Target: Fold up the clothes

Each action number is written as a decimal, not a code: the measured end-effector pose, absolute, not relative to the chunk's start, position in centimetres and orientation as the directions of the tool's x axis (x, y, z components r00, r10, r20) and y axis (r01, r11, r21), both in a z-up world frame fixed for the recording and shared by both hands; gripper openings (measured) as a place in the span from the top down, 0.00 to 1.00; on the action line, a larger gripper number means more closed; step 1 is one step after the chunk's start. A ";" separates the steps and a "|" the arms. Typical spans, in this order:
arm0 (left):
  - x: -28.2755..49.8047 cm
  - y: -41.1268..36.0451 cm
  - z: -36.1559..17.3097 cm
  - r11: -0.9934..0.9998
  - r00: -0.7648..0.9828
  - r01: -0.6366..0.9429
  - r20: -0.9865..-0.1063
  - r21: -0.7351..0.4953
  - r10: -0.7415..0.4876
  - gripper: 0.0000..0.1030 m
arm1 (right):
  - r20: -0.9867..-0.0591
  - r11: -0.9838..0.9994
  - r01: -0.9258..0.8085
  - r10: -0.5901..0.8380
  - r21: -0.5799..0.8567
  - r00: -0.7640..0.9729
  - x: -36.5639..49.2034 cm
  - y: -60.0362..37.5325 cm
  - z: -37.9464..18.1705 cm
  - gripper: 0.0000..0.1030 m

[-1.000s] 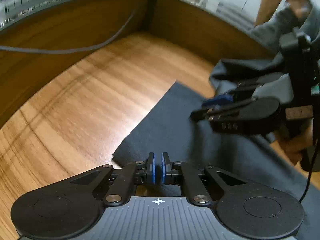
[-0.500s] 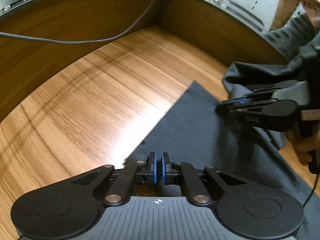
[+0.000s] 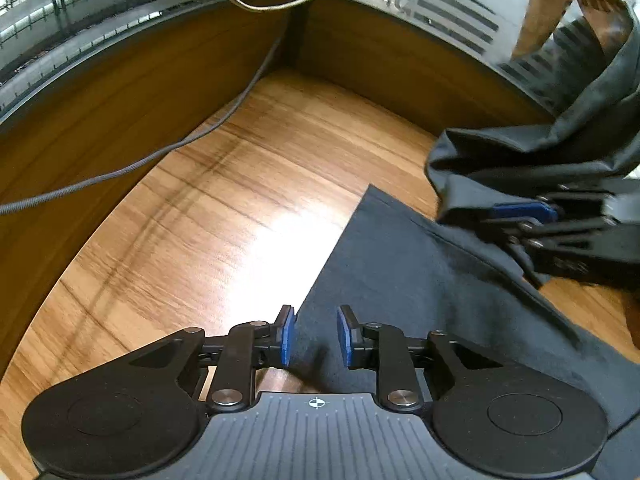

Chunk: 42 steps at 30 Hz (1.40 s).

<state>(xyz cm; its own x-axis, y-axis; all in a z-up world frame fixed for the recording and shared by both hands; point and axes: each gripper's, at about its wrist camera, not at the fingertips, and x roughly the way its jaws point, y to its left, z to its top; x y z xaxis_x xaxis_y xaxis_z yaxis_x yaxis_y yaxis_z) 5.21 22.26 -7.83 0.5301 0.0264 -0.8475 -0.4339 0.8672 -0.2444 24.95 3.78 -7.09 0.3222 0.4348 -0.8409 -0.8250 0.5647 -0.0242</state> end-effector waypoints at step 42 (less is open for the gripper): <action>11.8 29.3 -10.6 0.814 0.363 -0.376 -0.879 -0.443 -0.311 0.34 | -0.809 0.591 -0.782 0.351 -0.199 0.471 9.0 15.6 -12.8 0.95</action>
